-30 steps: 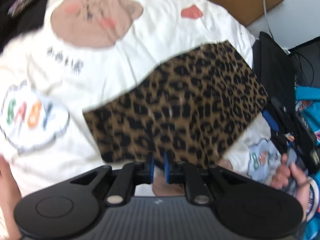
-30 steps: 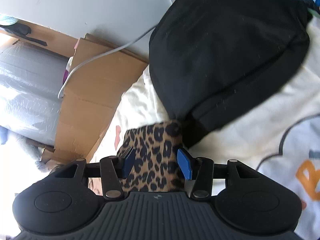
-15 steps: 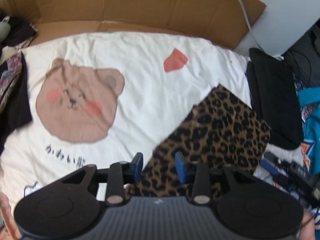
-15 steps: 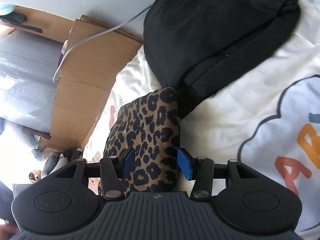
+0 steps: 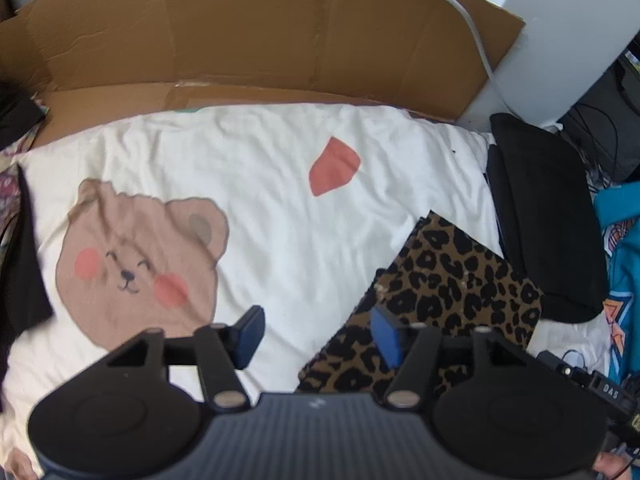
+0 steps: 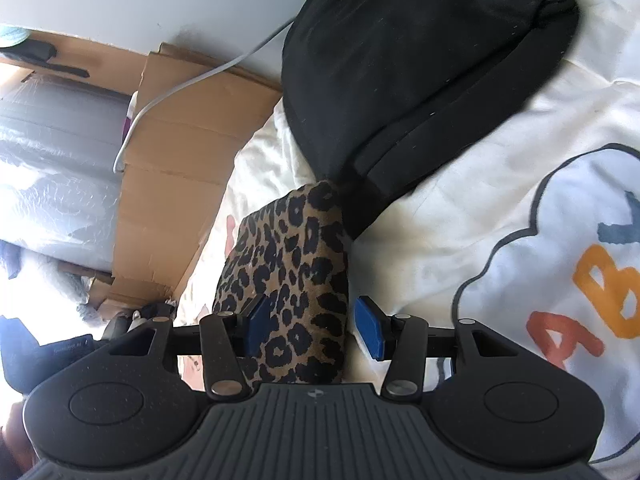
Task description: Fold clothes
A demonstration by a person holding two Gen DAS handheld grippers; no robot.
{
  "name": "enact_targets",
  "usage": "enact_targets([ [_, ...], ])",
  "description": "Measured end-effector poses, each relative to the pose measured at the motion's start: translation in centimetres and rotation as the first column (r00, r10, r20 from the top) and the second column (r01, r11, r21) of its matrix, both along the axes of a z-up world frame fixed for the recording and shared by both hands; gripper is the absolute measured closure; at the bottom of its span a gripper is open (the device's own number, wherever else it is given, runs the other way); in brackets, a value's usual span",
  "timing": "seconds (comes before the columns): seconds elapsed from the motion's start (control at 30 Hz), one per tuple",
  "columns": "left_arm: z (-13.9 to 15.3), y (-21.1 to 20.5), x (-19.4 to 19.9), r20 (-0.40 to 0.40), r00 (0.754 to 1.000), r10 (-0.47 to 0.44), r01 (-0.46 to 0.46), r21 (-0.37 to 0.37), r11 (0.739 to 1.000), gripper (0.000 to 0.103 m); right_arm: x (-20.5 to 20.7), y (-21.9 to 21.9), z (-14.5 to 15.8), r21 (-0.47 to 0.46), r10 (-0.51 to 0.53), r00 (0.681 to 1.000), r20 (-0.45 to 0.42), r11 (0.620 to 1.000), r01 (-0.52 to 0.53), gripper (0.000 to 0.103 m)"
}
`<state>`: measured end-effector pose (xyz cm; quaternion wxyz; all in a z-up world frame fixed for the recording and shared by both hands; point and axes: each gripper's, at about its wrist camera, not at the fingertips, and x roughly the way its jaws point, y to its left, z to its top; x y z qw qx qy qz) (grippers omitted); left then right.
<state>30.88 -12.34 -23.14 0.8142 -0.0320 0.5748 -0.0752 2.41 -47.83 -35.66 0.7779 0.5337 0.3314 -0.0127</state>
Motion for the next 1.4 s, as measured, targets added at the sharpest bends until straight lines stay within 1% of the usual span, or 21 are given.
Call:
enact_targets([
  [0.13, -0.8, -0.6, 0.9, -0.015, 0.999, -0.028, 0.028, -0.04, 0.999, 0.041, 0.3, 0.4, -0.3, 0.014, 0.016, 1.0, -0.002, 1.0, -0.016, 0.049],
  [0.33, -2.7, -2.7, 1.7, -0.045, 0.989, -0.144, 0.138, -0.104, 0.985, 0.04, 0.5, 1.1, -1.2, 0.031, 0.034, 0.999, -0.034, 0.999, -0.033, 0.049],
  [0.4, -3.5, -3.1, 2.0, -0.054, 0.986, -0.158, 0.15, -0.126, 0.981, 0.038, 0.5, 1.3, -1.5, 0.04, 0.039, 0.999, -0.038, 0.999, -0.037, 0.049],
  [0.53, -5.1, -3.4, 2.2, -0.077, 0.983, -0.169, 0.155, -0.161, 0.975, 0.037, 0.6, 1.8, -2.4, 0.084, 0.05, 0.998, -0.031, 0.995, -0.047, 0.05],
  [0.63, -6.3, -3.4, 2.2, -0.092, 0.98, -0.174, 0.155, -0.181, 0.971, 0.042, 1.1, 2.5, -2.8, 0.11, 0.074, 0.997, -0.016, 0.991, -0.072, 0.051],
  [0.67, -6.6, -3.3, 2.1, -0.096, 0.98, -0.175, 0.155, -0.186, 0.97, 0.047, 1.3, 2.6, -3.0, 0.121, 0.078, 0.997, -0.01, 0.99, -0.077, 0.052],
  [0.73, -7.2, -3.1, 1.9, -0.103, 0.979, -0.178, 0.156, -0.196, 0.968, 0.051, 1.5, 2.8, -3.2, 0.133, 0.082, 0.997, -0.007, 0.988, -0.08, 0.059],
  [0.77, -7.5, -3.0, 1.9, -0.107, 0.978, -0.18, 0.156, -0.201, 0.967, 0.056, 1.6, 2.8, -3.3, 0.135, 0.079, 0.997, -0.009, 0.988, -0.078, 0.077],
  [0.8, -7.9, -3.0, 1.8, -0.11, 0.977, -0.181, 0.156, -0.205, 0.966, 0.061, 1.6, 2.8, -3.5, 0.139, 0.076, 0.997, -0.012, 0.988, -0.074, 0.09],
  [0.83, -8.2, -2.9, 1.7, -0.112, 0.977, -0.184, 0.158, -0.209, 0.965, 0.063, 1.5, 2.8, -3.6, 0.147, 0.072, 0.997, -0.011, 0.987, -0.07, 0.091],
  [0.87, -8.3, -2.9, 1.5, -0.106, 0.976, -0.193, 0.167, -0.21, 0.963, 0.067, 1.4, 2.8, -3.6, 0.152, 0.069, 0.998, -0.009, 0.986, -0.067, 0.096],
  [0.9, -8.4, -2.9, 1.4, -0.099, 0.974, -0.204, 0.18, -0.213, 0.96, 0.072, 1.3, 2.8, -3.5, 0.152, 0.068, 0.998, -0.002, 0.986, -0.067, 0.098],
  [0.97, -8.3, -2.9, 1.2, -0.084, 0.969, -0.233, 0.209, -0.223, 0.952, 0.074, 1.0, 2.8, -3.2, 0.149, 0.068, 0.998, 0.009, 0.986, -0.068, 0.098],
  [1.07, -8.5, -3.0, 1.4, -0.071, 0.963, -0.259, 0.239, -0.211, 0.948, 0.072, 0.7, 2.8, -2.8, 0.141, 0.068, 0.998, 0.004, 0.988, -0.068, 0.098],
  [1.1, -8.6, -3.0, 1.5, -0.068, 0.963, -0.261, 0.242, -0.205, 0.948, 0.066, 0.7, 2.8, -2.8, 0.137, 0.07, 0.998, 0.002, 0.988, -0.069, 0.098],
  [1.13, -8.8, -3.0, 1.7, -0.064, 0.965, -0.254, 0.238, -0.193, 0.952, 0.062, 0.8, 2.8, -2.7, 0.135, 0.072, 0.997, 0.0, 0.988, -0.072, 0.098],
  [1.17, -9.0, -3.0, 1.9, -0.06, 0.967, -0.249, 0.234, -0.183, 0.955, 0.053, 0.8, 2.8, -2.6, 0.133, 0.075, 0.997, -0.002, 0.988, -0.074, 0.099],
  [1.2, -9.4, -3.0, 2.0, -0.06, 0.967, -0.246, 0.232, -0.183, 0.955, 0.049, 0.9, 2.8, -2.6, 0.13, 0.077, 0.997, -0.004, 0.989, -0.076, 0.099],
  [1.23, -9.7, -3.0, 2.2, -0.061, 0.968, -0.245, 0.23, -0.188, 0.955, 0.049, 1.0, 2.7, -2.5, 0.128, 0.08, 0.997, -0.007, 0.989, -0.078, 0.099],
  [1.3, -10.4, -2.7, 2.5, -0.069, 0.967, -0.247, 0.225, -0.238, 0.945, 0.052, 1.0, 2.6, -2.5, 0.127, 0.086, 0.996, -0.011, 0.988, -0.084, 0.099],
  [1.4, -11.0, -2.3, 3.0, -0.074, 0.968, -0.241, 0.21, -0.287, 0.934, 0.053, 0.9, 2.5, -2.6, 0.134, 0.095, 0.995, -0.01, 0.987, -0.093, 0.098],
])
